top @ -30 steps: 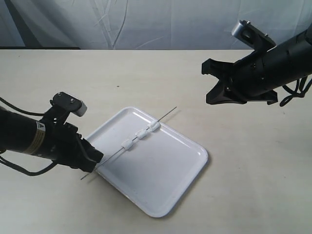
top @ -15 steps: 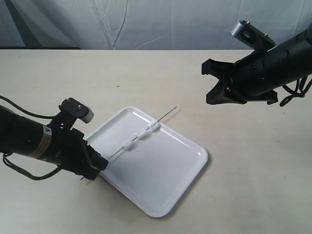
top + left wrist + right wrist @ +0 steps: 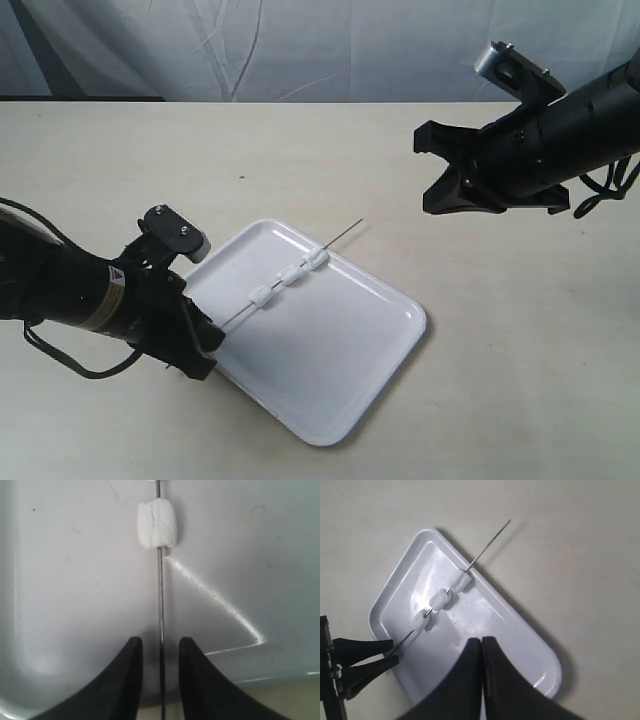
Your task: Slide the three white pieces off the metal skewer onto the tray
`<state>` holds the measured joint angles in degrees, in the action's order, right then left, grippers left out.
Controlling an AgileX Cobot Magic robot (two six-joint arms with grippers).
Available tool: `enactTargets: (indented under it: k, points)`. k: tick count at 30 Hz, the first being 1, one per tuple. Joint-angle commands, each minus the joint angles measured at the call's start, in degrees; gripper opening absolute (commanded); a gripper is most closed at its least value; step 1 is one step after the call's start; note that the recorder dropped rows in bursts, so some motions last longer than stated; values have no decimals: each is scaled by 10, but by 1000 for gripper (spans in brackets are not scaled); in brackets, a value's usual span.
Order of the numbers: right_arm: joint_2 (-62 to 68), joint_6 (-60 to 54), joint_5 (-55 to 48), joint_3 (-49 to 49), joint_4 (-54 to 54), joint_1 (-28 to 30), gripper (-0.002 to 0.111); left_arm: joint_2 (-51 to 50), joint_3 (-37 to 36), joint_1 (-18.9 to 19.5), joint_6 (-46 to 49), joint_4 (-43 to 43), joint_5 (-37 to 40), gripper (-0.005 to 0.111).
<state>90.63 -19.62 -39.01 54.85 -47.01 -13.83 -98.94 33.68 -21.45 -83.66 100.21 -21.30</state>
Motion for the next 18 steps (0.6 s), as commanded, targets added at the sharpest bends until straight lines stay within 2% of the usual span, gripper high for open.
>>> enactTargets:
  k: [1, 7, 12, 18]
  points:
    - [0, -3, 9, 4, -2, 1, -1, 0, 2, -4, 2, -3, -7, 25]
    - [0, -3, 11, 4, -2, 1, -1, 0, 2, -4, 2, -3, 6, 22]
    - [0, -3, 20, 4, -2, 1, -1, 0, 0, -4, 3, -3, 1, 0]
    - [0, -3, 33, 3, 0, 1, -1, 0, 0, -4, -1, -3, -3, 0]
